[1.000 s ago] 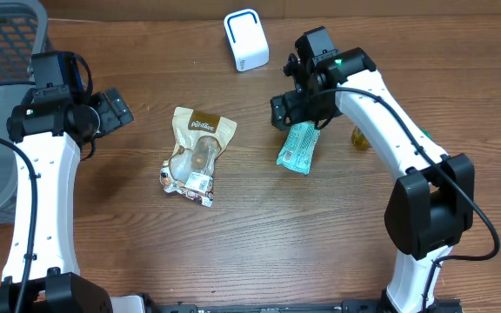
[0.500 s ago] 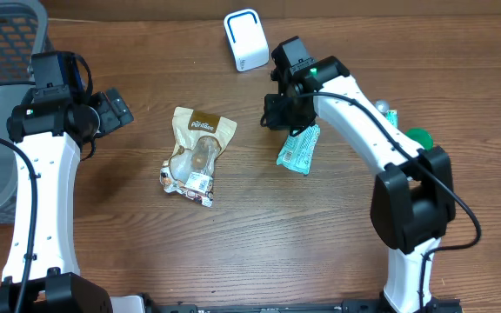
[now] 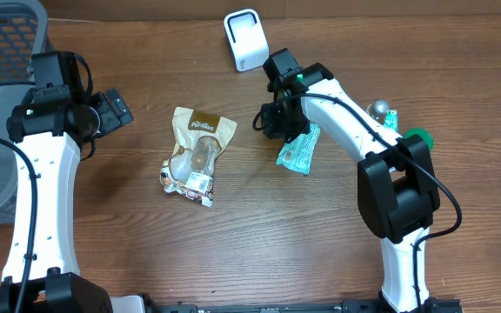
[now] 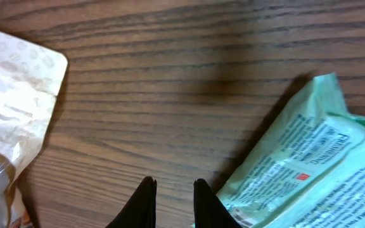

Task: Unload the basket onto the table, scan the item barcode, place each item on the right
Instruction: 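Release the tissue pack and swing the right gripper left over the snack bag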

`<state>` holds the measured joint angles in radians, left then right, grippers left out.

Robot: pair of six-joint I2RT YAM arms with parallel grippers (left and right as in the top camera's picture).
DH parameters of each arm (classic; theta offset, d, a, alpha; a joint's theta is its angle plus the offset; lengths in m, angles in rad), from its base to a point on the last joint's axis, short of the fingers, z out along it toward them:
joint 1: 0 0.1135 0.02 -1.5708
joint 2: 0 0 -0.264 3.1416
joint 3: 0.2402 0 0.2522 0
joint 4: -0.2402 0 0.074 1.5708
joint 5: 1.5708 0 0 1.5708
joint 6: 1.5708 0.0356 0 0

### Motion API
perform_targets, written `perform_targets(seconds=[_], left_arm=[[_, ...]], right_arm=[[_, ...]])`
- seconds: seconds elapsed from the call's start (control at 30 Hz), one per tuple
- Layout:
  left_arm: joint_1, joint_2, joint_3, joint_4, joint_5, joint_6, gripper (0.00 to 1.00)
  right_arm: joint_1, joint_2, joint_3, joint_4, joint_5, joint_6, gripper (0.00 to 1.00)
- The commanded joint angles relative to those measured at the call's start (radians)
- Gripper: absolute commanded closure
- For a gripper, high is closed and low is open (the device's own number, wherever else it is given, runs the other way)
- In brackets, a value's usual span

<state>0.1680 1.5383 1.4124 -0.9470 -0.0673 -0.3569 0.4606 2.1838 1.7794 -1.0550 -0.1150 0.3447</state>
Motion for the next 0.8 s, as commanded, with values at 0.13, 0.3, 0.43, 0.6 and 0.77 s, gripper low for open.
perform_targets(seconds=[0.13,0.3,0.43,0.6,0.77], left_arm=[[0.002,-0.007,0.008,0.002,-0.002,0.013,0.00],[0.002,-0.007,0.008,0.002,-0.002,0.013,0.01],[0.002,-0.007,0.008,0.002,-0.003,0.013,0.01],[0.002,-0.007,0.008,0.002,-0.002,0.013,0.00],[0.002,-0.007,0.008,0.002,-0.002,0.013,0.01]], right_arm=[[-0.003,0.005,0.000,-0.046,0.160,0.007,0.83],[-0.033,0.005,0.000,-0.091,0.211,0.007,0.83],[-0.072,0.005,0.000,-0.123,0.211,0.007,0.89],[-0.116,0.005,0.034,-0.161,0.211,-0.025,0.89],[-0.103,0.003,0.283,-0.290,0.187,-0.039,0.84]])
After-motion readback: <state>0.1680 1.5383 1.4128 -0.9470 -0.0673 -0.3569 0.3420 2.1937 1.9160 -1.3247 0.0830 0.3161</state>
